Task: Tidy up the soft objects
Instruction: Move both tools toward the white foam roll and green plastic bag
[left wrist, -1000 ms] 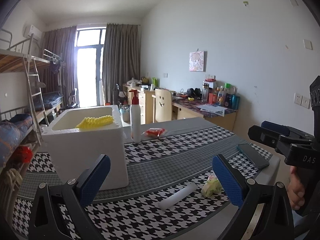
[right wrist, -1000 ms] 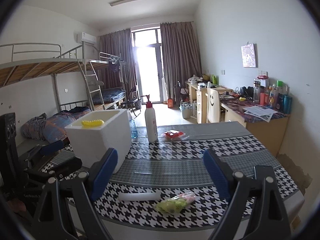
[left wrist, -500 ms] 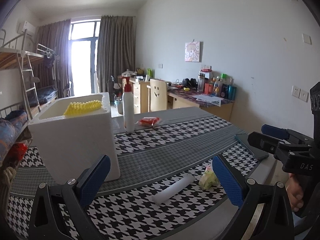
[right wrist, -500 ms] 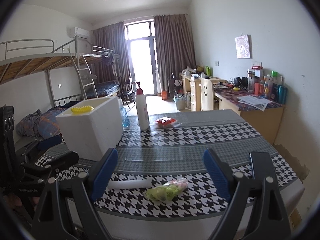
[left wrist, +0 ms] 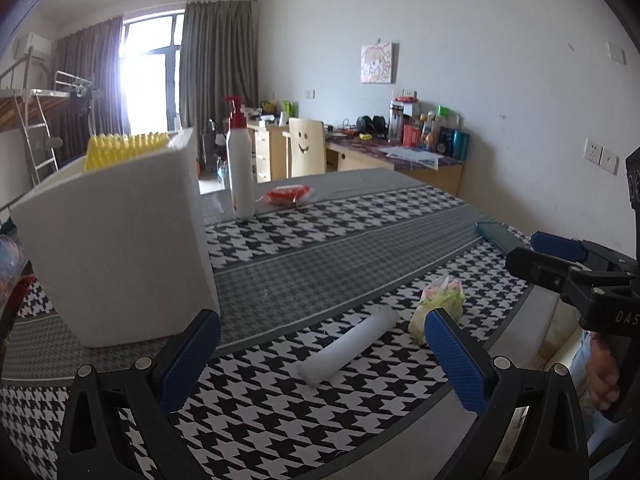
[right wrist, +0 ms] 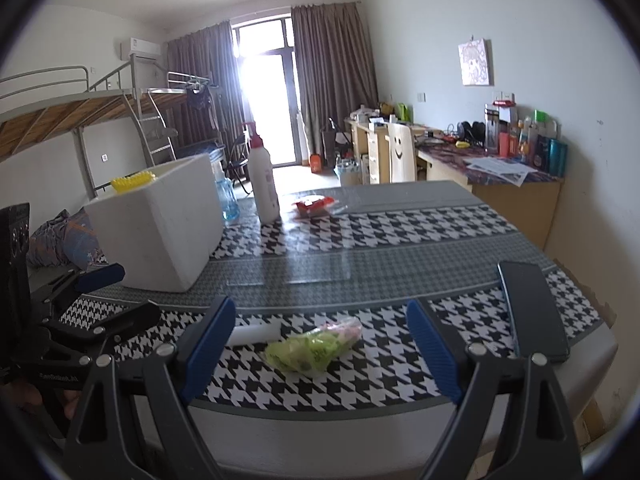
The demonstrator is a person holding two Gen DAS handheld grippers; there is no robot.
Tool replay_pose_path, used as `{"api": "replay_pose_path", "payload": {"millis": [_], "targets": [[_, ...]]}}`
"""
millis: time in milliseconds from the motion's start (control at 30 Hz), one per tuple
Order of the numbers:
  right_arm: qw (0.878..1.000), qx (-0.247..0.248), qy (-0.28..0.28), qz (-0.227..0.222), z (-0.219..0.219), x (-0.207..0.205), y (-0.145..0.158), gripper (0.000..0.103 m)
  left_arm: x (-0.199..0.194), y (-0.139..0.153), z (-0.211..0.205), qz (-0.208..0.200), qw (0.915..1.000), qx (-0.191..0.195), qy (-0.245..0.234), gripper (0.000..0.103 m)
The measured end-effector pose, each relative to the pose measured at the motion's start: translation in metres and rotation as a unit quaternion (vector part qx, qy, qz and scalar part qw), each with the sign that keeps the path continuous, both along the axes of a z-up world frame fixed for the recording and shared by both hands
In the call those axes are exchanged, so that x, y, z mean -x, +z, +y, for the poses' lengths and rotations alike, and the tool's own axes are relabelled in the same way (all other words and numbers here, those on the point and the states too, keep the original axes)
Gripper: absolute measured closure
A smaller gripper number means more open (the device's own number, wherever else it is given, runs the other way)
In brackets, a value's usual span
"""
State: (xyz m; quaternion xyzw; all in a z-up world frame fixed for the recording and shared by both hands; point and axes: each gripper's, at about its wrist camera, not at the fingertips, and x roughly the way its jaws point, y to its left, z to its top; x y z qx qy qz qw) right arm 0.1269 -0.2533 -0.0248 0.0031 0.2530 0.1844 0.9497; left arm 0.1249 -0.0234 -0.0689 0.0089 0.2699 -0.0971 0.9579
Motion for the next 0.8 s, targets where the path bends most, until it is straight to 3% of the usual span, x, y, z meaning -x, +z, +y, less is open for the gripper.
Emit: {"api": "replay_pose_path", "payload": {"millis": [433,800], "targets": [[0.999,0.002,0.006,0.039,0.002,-0.016,-0.020,0.013,-0.031,-0.027,-0.010,0.068,0.9968,-0.028,-0.031,0.002],[0.998,-0.010,0.006,0.068,-0.002,-0.024,-0.032,0.013,-0.048,-0.042,-0.018,0.111,0.9904,-0.064,-0.053,0.028]]}}
